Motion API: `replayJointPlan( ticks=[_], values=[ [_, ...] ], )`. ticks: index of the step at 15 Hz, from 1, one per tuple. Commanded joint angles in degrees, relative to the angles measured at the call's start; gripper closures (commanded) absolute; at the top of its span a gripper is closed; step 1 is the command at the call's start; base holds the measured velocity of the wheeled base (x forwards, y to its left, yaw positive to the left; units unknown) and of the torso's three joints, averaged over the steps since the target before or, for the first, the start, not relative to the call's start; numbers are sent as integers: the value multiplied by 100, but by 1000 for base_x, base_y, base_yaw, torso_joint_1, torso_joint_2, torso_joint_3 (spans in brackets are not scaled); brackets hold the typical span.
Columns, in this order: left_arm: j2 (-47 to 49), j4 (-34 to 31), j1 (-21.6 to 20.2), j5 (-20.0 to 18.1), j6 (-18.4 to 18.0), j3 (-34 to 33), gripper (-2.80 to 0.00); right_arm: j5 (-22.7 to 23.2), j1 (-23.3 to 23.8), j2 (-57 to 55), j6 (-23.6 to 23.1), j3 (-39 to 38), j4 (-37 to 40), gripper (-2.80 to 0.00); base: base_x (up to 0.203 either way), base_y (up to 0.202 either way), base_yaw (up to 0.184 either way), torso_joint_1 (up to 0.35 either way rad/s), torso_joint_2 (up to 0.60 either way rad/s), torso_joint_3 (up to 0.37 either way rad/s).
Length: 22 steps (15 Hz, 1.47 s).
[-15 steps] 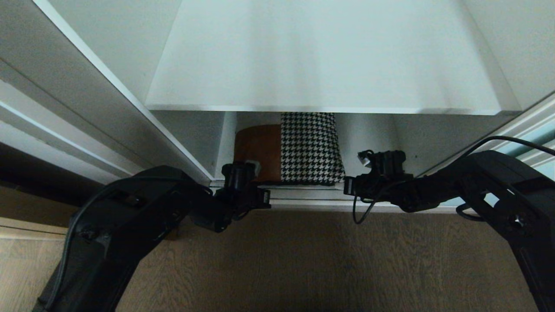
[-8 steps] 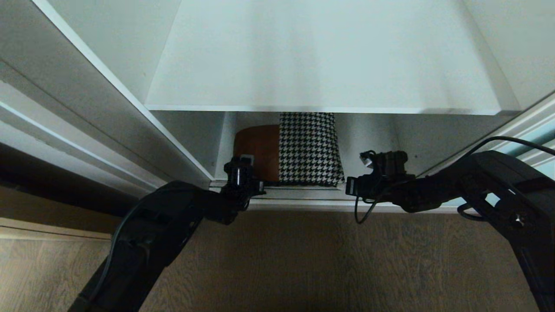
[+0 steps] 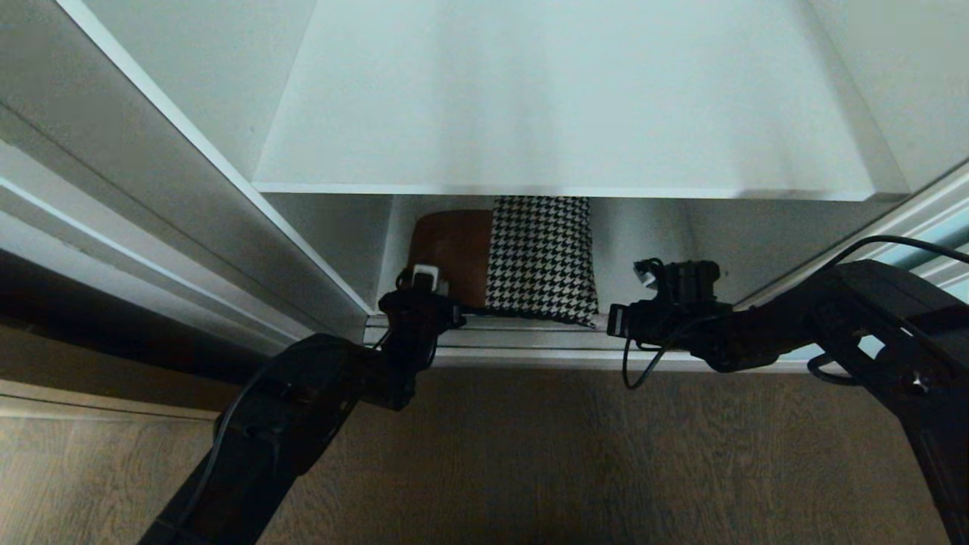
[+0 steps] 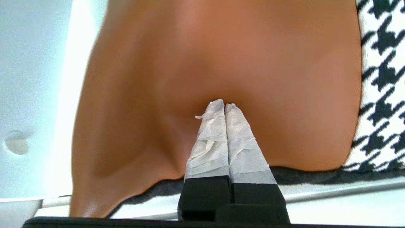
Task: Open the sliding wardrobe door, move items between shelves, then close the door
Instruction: Close the door
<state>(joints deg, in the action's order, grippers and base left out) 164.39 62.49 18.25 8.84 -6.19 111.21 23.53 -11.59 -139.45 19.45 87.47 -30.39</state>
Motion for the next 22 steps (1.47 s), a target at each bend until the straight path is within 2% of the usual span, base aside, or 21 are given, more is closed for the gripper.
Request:
replayJointPlan(
  ticks=[1,3,6,9,12,20,22],
  values=[
    [22,68,3,20,-5,-31,0,20,16,107,6,-67,-19,0,0,0,0,0,0,0],
    [-65,166,12,96,-22,-192,0,40,17,257,-11,-246,-14,0,0,0,0,0,0,0],
    [-702,214,17,135,-31,-806,0,43,17,771,5,-735,-27,0,0,0,0,0,0,0],
    [-1512,327,48,171,-69,-1670,0,27,17,1513,-48,-1554,-61,0,0,0,0,0,0,0],
    [-2271,337,63,225,-299,-2188,0,21,2,2165,-45,-2538,-364,0,0,0,0,0,0,0],
    [-4907,460,62,499,-451,-5430,0,8,-126,4259,-27,-5081,-740,0,0,0,0,0,0,0],
    [-5429,484,58,834,-469,-5931,0,-12,-116,4892,-22,-5700,-749,0,0,0,0,0,0,0]
  ],
)
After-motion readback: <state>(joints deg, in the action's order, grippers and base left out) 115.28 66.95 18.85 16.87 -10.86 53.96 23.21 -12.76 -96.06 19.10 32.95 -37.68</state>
